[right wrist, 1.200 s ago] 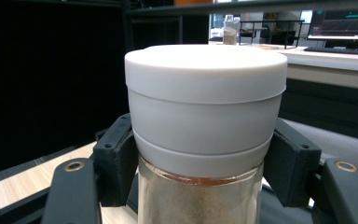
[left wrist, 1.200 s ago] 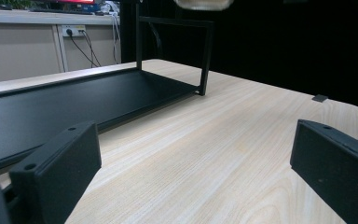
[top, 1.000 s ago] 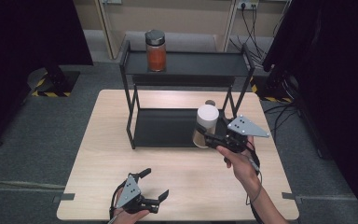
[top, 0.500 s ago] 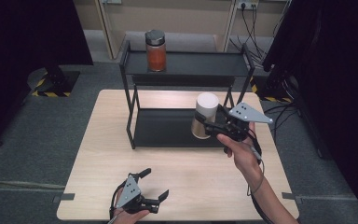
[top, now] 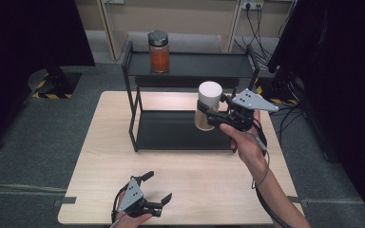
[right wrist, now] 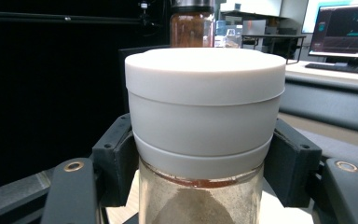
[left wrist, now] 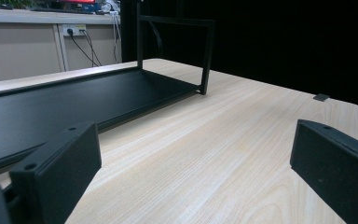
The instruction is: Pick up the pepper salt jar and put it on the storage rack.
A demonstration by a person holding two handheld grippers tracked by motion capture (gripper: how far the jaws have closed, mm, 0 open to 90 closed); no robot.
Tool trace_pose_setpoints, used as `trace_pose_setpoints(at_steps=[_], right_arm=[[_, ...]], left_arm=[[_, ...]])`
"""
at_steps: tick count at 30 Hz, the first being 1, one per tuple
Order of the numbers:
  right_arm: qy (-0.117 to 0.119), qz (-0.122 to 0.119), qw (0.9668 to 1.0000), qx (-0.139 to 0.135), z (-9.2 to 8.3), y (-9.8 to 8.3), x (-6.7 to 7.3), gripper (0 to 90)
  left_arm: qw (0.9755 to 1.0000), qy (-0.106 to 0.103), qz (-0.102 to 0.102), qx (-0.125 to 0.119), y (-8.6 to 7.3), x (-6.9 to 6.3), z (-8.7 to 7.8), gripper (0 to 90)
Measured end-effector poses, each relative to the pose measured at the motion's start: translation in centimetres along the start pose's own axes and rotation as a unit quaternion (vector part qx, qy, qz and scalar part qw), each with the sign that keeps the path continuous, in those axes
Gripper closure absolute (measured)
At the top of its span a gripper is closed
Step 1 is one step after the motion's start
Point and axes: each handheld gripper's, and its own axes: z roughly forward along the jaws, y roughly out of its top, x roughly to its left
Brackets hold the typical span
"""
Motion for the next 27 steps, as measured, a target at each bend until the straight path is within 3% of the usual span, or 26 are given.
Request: trace_pose_setpoints(at_steps=[27], right_arm=[[-0.002,0.006,1.0000,-0.007,2.8,5.4,-0.5,34.7]], left_arm=[[1.0000,0.000,-0.001,0.002,0.0,0.1,0.0,1.2]])
